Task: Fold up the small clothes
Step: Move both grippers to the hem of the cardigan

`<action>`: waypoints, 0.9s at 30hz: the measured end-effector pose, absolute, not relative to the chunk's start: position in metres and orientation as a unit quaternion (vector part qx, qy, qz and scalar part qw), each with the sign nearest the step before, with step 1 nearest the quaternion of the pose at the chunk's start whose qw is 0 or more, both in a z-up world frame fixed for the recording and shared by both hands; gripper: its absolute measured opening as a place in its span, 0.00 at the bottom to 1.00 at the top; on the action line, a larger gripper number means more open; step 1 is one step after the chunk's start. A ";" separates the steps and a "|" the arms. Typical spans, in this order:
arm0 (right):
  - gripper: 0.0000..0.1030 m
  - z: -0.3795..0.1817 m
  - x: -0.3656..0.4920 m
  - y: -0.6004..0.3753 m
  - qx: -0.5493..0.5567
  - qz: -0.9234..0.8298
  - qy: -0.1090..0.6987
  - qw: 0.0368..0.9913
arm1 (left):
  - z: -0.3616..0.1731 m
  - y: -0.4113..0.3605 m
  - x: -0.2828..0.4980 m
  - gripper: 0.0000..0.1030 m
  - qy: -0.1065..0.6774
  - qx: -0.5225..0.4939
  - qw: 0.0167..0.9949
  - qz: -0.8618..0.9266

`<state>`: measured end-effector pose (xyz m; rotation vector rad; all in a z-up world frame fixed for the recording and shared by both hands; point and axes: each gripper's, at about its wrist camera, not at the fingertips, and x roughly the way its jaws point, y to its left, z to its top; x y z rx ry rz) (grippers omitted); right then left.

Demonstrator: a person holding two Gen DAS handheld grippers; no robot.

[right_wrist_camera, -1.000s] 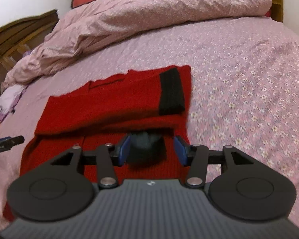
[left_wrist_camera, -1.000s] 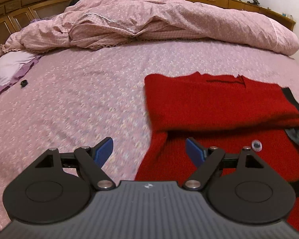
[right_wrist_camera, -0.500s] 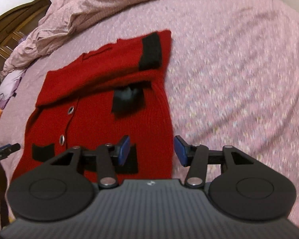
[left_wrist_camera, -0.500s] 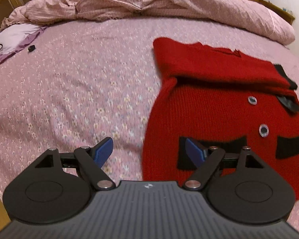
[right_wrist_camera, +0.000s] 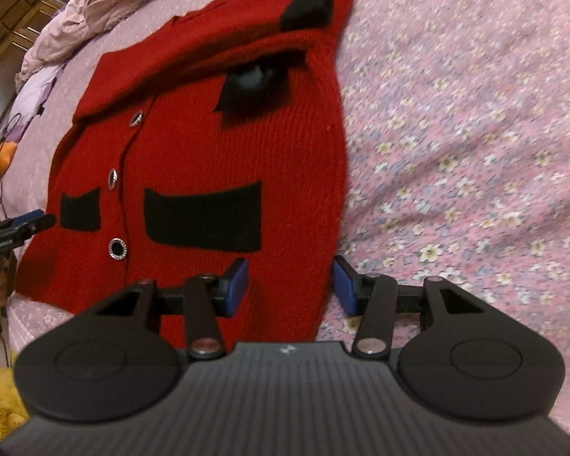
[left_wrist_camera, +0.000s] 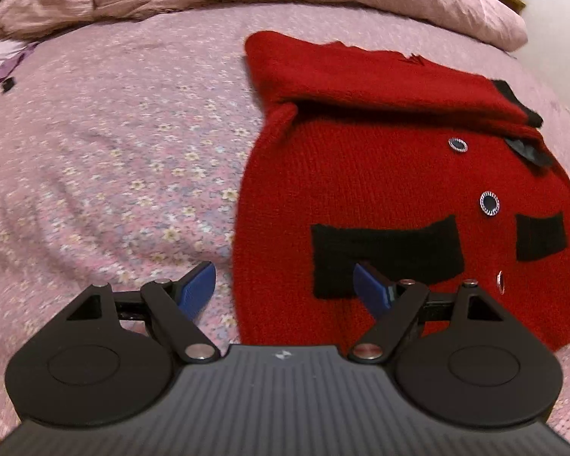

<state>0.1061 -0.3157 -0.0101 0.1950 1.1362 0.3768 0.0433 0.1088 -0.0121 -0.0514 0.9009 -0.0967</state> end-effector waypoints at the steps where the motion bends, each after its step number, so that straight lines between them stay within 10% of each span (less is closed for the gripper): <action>1: 0.49 -0.012 0.106 -0.315 0.094 0.180 0.534 0.821 | -0.015 0.108 0.045 0.81 0.438 -0.025 0.897 -0.055; 27: 0.49 -0.031 0.111 -0.281 0.064 0.282 0.537 0.792 | -0.030 0.078 0.047 0.77 0.478 0.015 0.865 -0.150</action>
